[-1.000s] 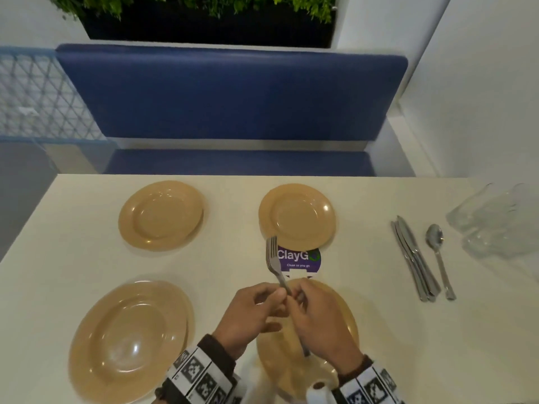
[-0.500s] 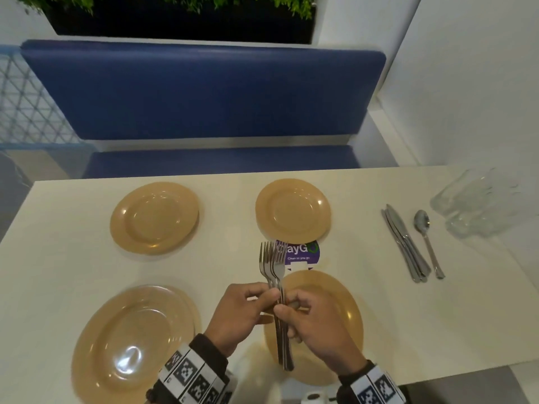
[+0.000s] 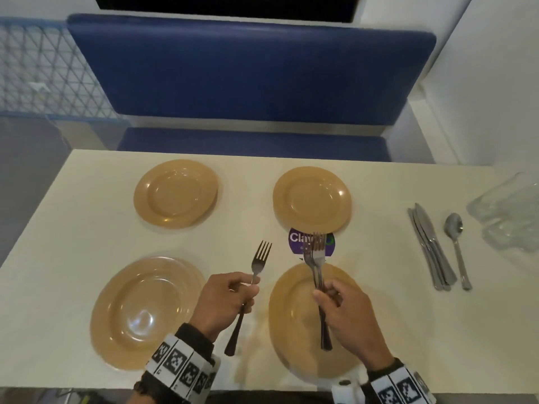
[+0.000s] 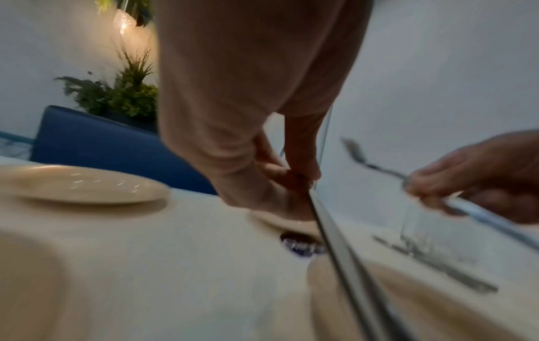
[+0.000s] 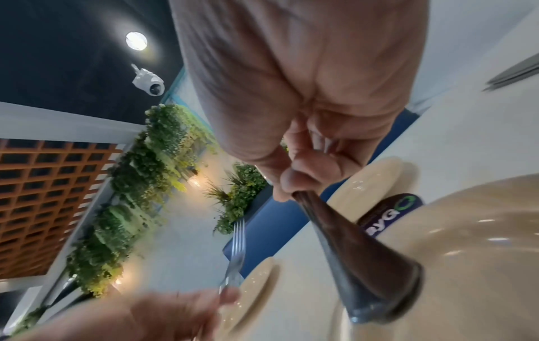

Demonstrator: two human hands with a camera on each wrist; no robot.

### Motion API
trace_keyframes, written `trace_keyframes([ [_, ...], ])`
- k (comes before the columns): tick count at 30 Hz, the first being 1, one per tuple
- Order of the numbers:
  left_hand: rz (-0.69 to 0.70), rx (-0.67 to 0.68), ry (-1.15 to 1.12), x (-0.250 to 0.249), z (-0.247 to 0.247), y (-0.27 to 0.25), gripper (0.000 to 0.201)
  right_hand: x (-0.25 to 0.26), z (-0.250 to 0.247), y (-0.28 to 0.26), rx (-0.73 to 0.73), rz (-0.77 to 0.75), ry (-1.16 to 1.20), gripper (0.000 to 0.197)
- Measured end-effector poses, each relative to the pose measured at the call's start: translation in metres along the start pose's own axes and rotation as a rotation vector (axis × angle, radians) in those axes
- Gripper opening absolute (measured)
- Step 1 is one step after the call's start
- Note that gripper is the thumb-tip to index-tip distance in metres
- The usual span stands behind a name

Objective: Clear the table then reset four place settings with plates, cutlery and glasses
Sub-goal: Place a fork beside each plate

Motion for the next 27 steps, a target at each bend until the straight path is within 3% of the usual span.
trace_keyframes([
  [3, -0.097, -0.101, 0.157, 0.043, -0.005, 0.012, 0.005, -0.029, -0.016, -0.003, 0.022, 0.053, -0.102, 0.021],
  [7, -0.217, -0.142, 0.182, 0.078, 0.012, 0.025, 0.013, -0.051, -0.026, -0.005, 0.009, 0.100, -0.185, 0.023],
  [17, -0.133, -0.191, 0.536, 0.089, 0.043, 0.041, 0.030, -0.044, -0.022, -0.005, 0.005, 0.094, -0.107, 0.024],
  [27, -0.125, -0.055, 0.503, 0.112, 0.049, 0.048, 0.023, -0.031, -0.012, -0.010, 0.000, 0.082, -0.070, 0.018],
])
Point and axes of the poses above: each hand's wrist, its own y-axis towards the middle knuckle, its own z-axis out of the palm, x = y × z, the point moved 3 cm from there along y, towards the middle knuckle, and after that the axes turned 5 degrees about -x, right-handed, at the moved point
